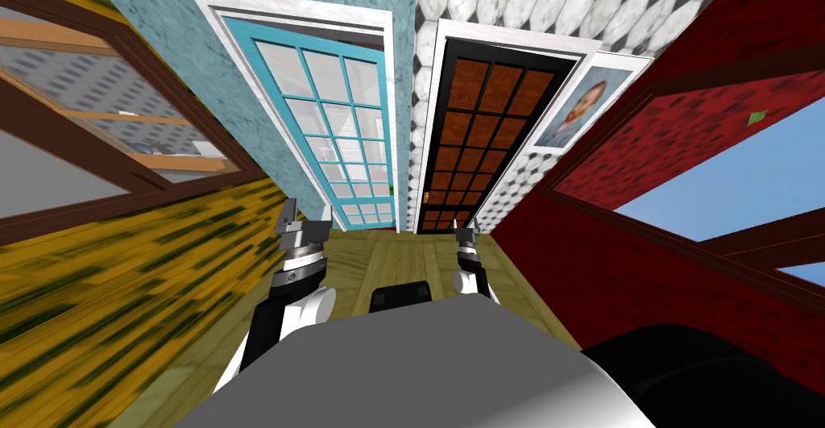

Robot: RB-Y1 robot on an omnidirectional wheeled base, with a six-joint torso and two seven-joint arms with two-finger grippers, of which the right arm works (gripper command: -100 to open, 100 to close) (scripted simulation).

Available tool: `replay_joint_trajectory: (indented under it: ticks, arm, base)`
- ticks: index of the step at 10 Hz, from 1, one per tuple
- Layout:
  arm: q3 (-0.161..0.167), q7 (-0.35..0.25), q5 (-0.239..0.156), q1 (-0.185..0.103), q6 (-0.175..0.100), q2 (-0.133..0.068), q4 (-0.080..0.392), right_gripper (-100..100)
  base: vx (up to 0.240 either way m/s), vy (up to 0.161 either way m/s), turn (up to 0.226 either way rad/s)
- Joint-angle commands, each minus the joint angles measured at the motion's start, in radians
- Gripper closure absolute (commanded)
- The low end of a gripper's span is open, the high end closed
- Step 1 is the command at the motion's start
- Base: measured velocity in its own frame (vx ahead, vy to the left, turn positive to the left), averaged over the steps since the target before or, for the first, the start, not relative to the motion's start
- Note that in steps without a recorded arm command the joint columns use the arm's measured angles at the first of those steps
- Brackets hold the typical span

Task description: Pull the door open

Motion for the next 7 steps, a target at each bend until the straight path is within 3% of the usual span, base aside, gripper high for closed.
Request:
replay_joint_trajectory:
  ticks: [1, 2, 7]
  arm:
    - [-0.005, -0.038, -0.017, -0.014, -0.013, -0.004, 0.045, -100]
    - [-0.005, -0.038, -0.017, -0.014, -0.013, -0.004, 0.045, -100]
    - [-0.019, -0.154, -0.073, -0.038, -0.051, -0.015, 0.17, -100]
  base:
    - [0.086, -0.021, 0.177]
    - [0.057, -0.011, 0.059]
    - [0.085, -0.026, 0.173]
